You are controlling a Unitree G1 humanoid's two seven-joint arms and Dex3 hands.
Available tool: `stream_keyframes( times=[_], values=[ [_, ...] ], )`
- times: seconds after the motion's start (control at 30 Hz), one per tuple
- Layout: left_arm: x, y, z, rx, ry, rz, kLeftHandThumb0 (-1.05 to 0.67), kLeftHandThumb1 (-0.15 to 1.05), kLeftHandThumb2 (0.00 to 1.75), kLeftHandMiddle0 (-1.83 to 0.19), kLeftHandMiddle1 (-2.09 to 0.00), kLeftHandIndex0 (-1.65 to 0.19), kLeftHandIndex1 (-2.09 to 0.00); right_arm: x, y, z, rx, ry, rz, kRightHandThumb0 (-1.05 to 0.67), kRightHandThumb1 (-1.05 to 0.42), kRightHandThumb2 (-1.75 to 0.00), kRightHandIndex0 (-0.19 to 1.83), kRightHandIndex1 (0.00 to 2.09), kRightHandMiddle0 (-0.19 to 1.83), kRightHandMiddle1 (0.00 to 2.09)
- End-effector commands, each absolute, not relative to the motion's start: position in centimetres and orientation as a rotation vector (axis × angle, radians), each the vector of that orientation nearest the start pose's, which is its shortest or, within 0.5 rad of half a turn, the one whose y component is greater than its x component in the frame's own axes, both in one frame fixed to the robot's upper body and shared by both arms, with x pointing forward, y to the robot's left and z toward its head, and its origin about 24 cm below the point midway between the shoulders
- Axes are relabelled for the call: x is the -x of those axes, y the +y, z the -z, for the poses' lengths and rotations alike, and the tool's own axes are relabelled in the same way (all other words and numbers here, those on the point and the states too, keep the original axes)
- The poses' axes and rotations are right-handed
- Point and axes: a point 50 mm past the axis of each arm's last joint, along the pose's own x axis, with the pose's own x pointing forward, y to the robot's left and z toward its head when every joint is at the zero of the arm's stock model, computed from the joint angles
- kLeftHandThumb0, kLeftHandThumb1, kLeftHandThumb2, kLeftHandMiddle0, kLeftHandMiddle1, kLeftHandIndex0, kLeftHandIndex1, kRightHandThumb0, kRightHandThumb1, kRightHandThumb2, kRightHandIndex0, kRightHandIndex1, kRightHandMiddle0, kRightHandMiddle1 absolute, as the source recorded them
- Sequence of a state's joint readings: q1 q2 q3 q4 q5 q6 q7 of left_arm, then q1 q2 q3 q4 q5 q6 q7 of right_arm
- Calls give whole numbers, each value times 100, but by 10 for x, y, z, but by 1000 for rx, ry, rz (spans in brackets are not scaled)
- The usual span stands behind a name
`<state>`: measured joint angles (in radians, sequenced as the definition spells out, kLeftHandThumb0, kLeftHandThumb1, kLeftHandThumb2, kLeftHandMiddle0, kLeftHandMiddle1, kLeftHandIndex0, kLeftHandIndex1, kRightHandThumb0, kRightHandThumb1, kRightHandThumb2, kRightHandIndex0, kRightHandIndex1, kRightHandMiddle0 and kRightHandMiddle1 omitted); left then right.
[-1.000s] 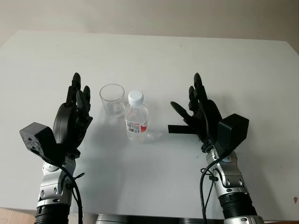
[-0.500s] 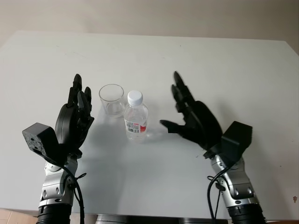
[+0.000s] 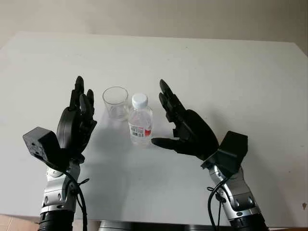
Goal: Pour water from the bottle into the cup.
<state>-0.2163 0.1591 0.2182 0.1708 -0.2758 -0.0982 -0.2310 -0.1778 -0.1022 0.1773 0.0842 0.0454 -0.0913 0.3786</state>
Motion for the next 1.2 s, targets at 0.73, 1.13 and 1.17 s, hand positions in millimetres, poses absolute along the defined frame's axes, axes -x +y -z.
stream_keyframes(
  times=[0.73, 1.13, 1.17],
  values=[
    [-289, 211, -80, 124, -213, 29, -76, 105, 77, 12, -6, 18, -5, -296, -31, -50, 78, -118, -594, -91, -87, -5, -19, 0, -19, 0],
    [-290, 213, -81, 125, -216, 31, -77, 105, 76, 12, -6, 18, -6, -296, -23, -57, -78, -151, -329, -66, -92, -6, -16, 149, -14, 144],
    [-290, 213, -81, 126, -215, 31, -77, 105, 76, 11, -6, 18, -6, -297, -23, -58, -71, -156, -302, -62, -95, -6, -4, 184, -13, 183]
  ],
)
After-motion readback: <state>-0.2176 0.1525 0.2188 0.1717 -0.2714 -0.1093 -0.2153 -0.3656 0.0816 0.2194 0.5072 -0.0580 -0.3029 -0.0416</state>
